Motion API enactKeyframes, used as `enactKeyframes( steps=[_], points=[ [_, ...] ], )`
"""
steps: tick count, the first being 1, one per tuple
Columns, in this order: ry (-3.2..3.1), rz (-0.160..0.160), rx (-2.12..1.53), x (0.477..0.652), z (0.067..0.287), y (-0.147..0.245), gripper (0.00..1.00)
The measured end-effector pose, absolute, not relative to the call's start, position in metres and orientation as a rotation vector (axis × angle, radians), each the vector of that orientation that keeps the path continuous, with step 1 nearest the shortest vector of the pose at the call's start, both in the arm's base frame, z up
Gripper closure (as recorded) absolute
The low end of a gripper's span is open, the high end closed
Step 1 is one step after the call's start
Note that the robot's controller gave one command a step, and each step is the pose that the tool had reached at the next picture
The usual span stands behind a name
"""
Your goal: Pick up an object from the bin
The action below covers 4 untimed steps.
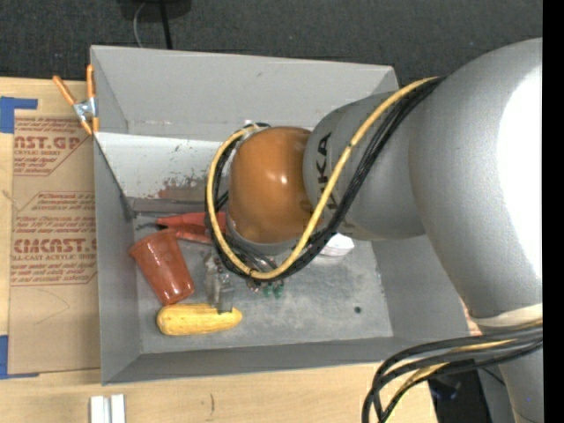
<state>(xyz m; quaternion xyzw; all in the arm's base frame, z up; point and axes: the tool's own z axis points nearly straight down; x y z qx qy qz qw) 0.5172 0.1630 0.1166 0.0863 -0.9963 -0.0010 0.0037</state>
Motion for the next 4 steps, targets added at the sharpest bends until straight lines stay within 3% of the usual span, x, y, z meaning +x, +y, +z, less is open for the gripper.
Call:
enactKeyframes(
  steps=[1, 2, 3, 4],
  points=[
    [-3.136, -0.009, 0.255, 0.526, 0.165, 0.176, 1.0],
    [-3.128, -0.011, 0.373, 0.514, 0.18, 0.159, 1.0],
    [-3.12, -0.004, 0.382, 0.503, 0.162, 0.151, 1.0],
    [-3.127, -0.012, 0.366, 0.491, 0.122, 0.175, 0.0]
  ],
)
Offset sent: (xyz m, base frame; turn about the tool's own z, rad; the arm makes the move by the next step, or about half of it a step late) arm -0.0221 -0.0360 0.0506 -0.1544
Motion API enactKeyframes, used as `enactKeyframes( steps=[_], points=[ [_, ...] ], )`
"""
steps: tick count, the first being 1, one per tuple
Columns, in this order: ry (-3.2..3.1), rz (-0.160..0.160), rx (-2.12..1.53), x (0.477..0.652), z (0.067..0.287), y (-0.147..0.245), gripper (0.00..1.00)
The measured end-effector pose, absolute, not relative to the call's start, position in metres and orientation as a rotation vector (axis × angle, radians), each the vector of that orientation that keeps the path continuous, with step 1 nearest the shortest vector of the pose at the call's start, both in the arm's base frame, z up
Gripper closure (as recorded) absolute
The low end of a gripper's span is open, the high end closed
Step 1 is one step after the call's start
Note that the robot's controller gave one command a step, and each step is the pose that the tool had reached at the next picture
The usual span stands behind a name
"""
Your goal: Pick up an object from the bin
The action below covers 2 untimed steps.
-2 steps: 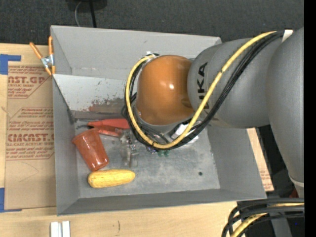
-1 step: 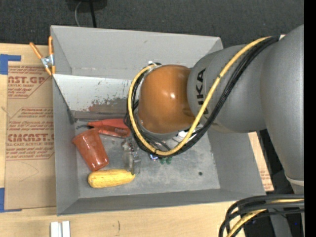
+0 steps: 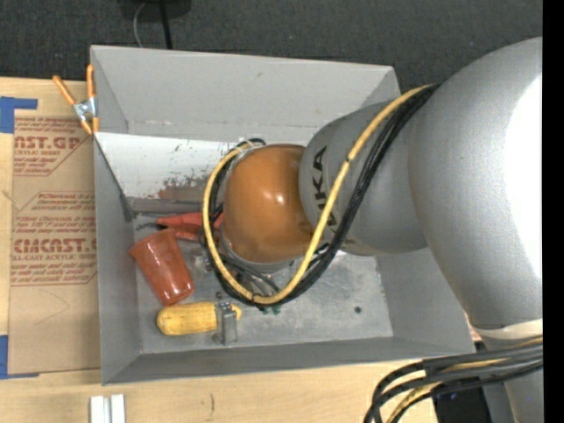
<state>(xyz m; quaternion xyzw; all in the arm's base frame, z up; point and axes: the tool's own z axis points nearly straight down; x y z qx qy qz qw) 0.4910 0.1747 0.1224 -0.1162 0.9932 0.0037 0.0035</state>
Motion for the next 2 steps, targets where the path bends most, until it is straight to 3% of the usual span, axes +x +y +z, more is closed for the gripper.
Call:
enactKeyframes(
  steps=[1, 2],
  points=[
    [3.112, 0.012, -0.363, 0.492, 0.123, 0.175, 0.0],
    [3.107, 0.008, -0.427, 0.486, 0.069, 0.208, 1.0]
  ],
)
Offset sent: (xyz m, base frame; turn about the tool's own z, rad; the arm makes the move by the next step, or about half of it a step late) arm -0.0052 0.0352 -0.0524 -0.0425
